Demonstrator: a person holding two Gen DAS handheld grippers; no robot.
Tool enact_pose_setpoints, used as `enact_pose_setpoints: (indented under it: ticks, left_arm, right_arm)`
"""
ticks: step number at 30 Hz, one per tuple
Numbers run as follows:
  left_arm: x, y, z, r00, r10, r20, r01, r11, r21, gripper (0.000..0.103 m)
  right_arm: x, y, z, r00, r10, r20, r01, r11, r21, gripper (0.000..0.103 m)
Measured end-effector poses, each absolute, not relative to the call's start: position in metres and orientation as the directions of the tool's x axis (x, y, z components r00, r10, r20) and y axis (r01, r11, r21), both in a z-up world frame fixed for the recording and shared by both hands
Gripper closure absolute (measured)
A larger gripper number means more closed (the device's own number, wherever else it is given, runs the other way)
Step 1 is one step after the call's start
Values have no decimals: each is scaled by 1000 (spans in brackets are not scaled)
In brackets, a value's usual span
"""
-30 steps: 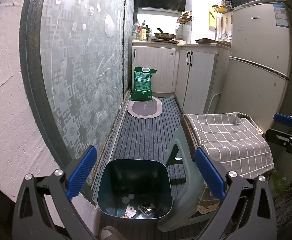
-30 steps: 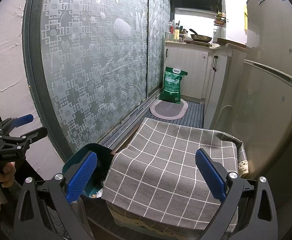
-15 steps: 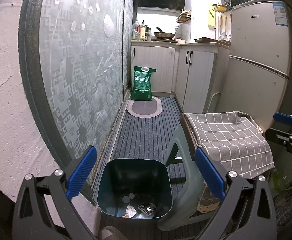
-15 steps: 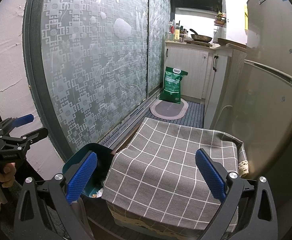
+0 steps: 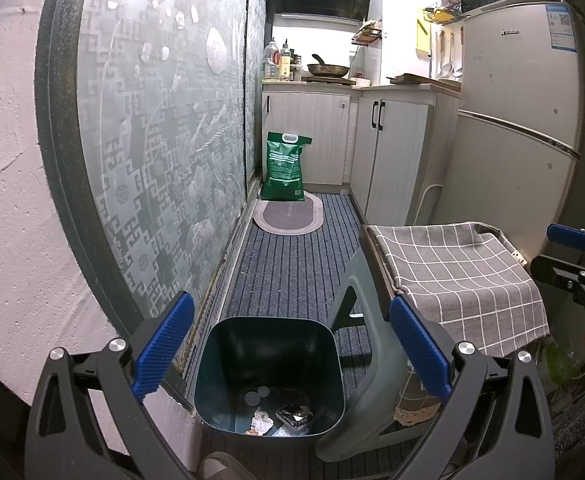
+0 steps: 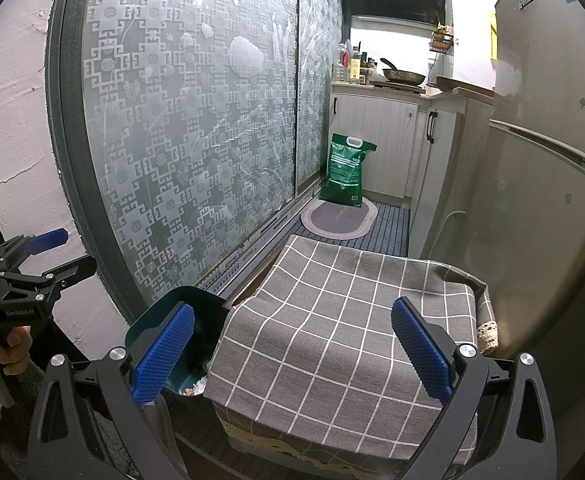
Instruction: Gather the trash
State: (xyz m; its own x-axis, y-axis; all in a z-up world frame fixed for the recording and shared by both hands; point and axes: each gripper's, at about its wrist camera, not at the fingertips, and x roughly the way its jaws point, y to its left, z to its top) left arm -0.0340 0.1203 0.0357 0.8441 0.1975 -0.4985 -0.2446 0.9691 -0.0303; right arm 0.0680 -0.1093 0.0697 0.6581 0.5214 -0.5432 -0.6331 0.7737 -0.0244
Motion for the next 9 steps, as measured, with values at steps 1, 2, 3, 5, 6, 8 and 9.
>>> enact_pose_setpoints:
  ticks: [1,2,3,5,6,8,9]
  left_arm:
    - [-34,120,36,844,197,-498,-244,969,-30,3]
    - [-34,120,36,844,200,-498,-246,969,-29,3]
    - [-34,120,36,842,208,-497,-253,967,-26,3]
    - [-34,120,36,842,207,-497,-253,967,-26,3]
    - [-34,120,35,843,205,-498,-251,968,-27,3]
    - [-34,119,36,842,203,-500,-248,969,-23,3]
    - [-34,119,35,842,200,-501,-243,970,-22,3]
  right_arm:
    - [68,-109,70,658,521,-544,-633,774,-25,3]
    - [68,-109,69,658,521,-544,-633,774,-25,3]
    - [68,-110,70,658,522,-543,-634,773,-25,3]
    - [68,-109,70,658,522,-543,-634,773,-25,3]
    - [68,-109,70,658,522,-543,-634,773,-25,3]
    - [68,-109,69,658,521,-543,-633,774,-24,3]
    - [68,-109,70,658,522,-543,-633,773,-25,3]
